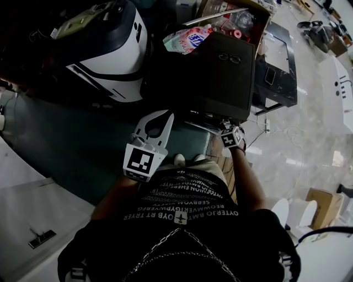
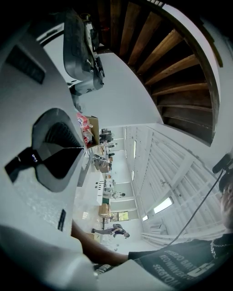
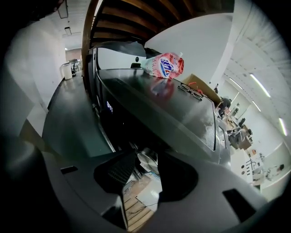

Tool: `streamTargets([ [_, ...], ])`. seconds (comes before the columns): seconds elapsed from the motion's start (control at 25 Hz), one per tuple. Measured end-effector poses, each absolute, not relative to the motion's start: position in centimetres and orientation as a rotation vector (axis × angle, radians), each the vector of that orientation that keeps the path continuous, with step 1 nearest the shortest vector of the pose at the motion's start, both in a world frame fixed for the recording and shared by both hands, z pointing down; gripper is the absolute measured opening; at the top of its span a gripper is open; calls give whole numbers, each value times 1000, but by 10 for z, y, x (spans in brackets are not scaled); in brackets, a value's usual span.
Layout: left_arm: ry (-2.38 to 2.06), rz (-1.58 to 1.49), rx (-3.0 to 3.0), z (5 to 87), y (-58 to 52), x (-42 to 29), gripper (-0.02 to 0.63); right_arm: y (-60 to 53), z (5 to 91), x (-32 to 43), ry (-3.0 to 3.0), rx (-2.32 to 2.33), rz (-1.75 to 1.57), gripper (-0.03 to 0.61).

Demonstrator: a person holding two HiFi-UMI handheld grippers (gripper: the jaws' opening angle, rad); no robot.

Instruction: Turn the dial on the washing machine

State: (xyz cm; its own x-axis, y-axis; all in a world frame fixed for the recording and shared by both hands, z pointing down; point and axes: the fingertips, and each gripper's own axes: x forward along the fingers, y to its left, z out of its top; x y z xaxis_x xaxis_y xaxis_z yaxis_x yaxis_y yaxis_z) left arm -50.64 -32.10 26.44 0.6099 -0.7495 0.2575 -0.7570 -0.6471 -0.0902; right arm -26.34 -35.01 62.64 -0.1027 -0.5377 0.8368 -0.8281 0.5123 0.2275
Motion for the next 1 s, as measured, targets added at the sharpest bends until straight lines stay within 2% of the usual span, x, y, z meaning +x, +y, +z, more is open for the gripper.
streamTargets([
  [0.48, -1335, 435, 2781, 269, -321, -522, 12, -349, 641, -244, -1695, 1215, 467, 163],
  [1.0, -1341, 396, 2789, 264, -326, -526, 12, -347, 631, -268, -1724, 1157, 365, 149],
])
